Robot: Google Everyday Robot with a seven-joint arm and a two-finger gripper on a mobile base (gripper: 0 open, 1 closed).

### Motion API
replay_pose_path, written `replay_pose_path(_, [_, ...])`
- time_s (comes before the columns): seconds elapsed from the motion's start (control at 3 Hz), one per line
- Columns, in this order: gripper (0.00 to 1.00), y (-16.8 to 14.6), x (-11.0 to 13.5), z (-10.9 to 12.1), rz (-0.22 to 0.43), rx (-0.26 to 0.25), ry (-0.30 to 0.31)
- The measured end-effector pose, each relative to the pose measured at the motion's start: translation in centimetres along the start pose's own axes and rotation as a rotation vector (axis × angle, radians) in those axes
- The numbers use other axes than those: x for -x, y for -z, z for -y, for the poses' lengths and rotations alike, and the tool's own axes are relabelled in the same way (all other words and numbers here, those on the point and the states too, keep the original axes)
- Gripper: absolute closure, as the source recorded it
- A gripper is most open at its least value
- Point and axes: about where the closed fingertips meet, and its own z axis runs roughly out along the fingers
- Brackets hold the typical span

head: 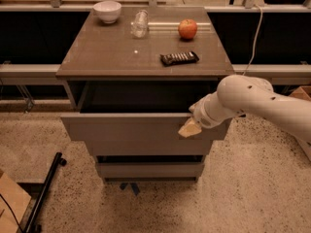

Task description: Open top drawer

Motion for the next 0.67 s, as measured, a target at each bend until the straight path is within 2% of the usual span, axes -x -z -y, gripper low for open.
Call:
replay_pose_path(0.33, [0.62, 0.0, 0.0, 0.0, 0.0, 0.0, 0.0])
replay_pose_path(0.67, [0.84, 1.7, -1.8, -1.5, -0.026, -0.005, -0.033])
